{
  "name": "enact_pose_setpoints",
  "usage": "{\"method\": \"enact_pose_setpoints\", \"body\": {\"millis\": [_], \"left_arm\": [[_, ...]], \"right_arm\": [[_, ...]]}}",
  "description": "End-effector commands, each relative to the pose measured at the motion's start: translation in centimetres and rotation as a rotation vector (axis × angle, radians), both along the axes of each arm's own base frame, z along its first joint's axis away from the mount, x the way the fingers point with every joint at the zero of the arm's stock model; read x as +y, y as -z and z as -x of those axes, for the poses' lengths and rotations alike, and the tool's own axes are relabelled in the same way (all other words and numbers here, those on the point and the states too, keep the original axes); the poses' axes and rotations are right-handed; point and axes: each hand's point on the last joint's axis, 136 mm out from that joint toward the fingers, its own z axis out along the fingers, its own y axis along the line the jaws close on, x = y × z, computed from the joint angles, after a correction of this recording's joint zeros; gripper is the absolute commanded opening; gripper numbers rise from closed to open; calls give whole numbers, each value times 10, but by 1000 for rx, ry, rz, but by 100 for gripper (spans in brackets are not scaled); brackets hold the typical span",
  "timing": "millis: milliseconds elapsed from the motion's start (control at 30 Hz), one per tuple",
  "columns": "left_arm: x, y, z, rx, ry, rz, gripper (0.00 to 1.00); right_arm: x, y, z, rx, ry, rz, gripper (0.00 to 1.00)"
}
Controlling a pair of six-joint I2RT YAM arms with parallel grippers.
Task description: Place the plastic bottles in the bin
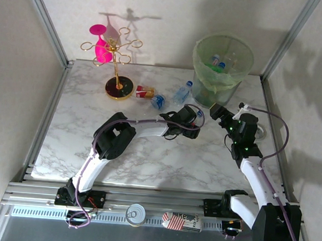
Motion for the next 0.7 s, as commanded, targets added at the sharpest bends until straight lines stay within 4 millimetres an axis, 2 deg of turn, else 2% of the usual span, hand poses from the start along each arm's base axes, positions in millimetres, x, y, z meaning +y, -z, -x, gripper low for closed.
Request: {"method": "enact_pose_setpoints", "body": {"millis": [0,133,233,433,667], "left_arm": [[-2,5,-2,-7,9,-26,77],[-2,-3,0,-16,15,-4,58],[0,-18,2,-42,8,30,52],[15,-67,8,-132,-26,128,51],[35,-122,27,-241,-32,290,52]], "right_arm": [[0,-16,-2,-46,5,-8,99],[3,-13,-3,-48,-10,-27,99],[9,-12,-6,-34,-41,-47,99],[34,-19,-11,-55,-180,-99,99],[77,-29,-6,-91,-438,-201,99]]}}
